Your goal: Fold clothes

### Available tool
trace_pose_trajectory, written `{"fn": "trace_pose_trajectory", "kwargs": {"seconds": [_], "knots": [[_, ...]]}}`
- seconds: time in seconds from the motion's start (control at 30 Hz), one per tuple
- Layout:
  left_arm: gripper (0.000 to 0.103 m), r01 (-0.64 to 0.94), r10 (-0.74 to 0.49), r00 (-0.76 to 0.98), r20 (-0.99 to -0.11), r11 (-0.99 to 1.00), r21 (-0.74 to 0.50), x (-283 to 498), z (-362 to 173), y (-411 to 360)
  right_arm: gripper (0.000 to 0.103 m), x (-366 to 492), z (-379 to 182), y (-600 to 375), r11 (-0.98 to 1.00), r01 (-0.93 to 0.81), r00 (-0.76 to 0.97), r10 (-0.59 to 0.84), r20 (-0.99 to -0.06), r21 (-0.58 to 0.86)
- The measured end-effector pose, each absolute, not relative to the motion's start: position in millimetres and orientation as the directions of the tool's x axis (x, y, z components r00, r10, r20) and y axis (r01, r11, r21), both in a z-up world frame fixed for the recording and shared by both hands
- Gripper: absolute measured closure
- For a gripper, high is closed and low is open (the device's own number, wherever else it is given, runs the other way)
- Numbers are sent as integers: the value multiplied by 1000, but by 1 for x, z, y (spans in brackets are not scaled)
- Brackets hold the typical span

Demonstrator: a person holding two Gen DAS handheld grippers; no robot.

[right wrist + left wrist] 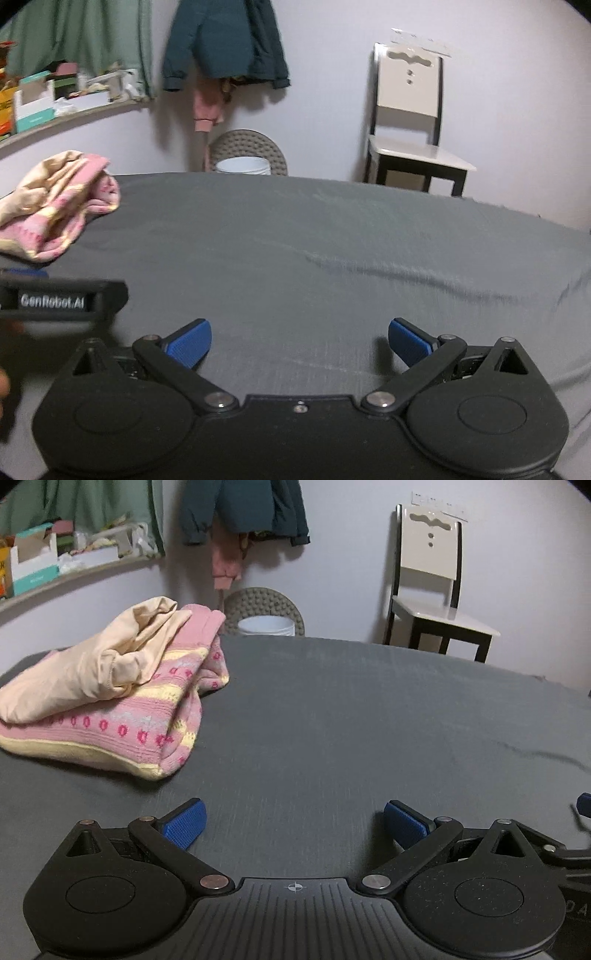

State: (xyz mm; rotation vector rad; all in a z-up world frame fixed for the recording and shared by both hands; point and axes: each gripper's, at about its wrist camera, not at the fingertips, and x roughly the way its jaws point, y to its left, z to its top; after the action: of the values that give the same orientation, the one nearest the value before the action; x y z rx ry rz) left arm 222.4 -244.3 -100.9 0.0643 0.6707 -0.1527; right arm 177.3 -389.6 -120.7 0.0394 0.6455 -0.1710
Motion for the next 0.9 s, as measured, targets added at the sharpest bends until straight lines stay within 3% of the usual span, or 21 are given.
{"fn": "trace_pose_trajectory", "kwargs": {"seconds": [0.9], "knots": [[0,207,-145,794,-590,978,37,218,-106,-252,0,186,-124,-398,973,229,774,-177,-608,8]]}}
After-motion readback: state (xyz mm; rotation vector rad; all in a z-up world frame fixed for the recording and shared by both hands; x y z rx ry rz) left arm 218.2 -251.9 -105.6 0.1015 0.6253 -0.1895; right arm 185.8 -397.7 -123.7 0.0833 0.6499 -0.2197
